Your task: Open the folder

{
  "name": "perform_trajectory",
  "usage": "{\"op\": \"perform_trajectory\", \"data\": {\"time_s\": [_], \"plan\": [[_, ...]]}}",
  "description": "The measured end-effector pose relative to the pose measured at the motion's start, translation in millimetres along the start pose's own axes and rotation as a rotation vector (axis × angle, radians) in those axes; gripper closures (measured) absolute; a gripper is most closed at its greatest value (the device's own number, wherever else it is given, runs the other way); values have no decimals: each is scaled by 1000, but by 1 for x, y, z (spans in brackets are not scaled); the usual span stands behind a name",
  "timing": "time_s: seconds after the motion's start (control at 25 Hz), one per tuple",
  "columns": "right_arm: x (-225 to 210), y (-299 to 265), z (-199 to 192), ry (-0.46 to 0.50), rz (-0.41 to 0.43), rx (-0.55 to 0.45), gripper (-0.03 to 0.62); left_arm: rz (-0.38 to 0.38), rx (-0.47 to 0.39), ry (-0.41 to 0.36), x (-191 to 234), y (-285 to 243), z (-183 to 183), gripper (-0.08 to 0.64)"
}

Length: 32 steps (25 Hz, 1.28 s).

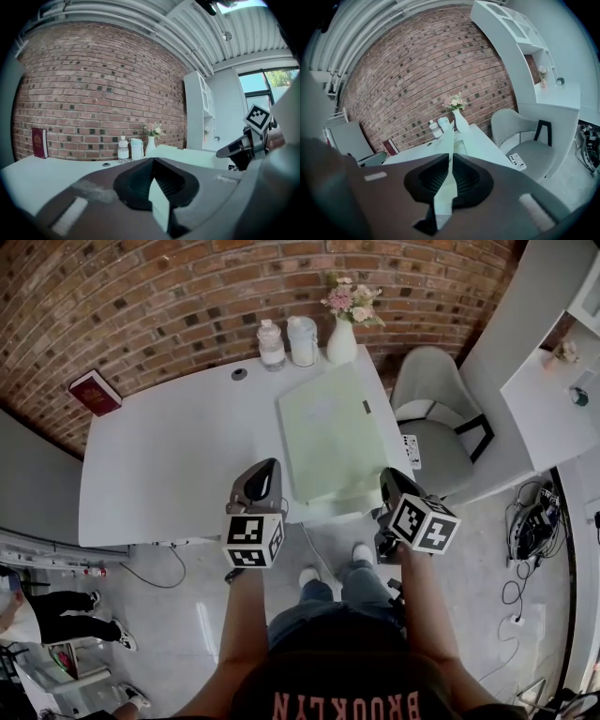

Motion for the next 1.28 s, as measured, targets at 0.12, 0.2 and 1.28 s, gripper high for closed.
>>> {"op": "perform_trajectory", "data": {"time_s": [0.12,0.2,1.28], "plan": [[5,0,6,36,47,8,568,11,-10,0,4,1,2,561],[8,-2,12,57,94,17,568,19,-16,-1,6,2,4,561],[105,-39,33,305,573,122,443,190,-33,5,51,55,2,561]]}}
Point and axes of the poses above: the fingertips, and each gripper's own axes: y backward along the fingers, x to its left, z out of its top, the point moved 9 cm from there along y, backward along the fingers, and after that the axes turned 2 degrees about x, right-handed, at the moved point
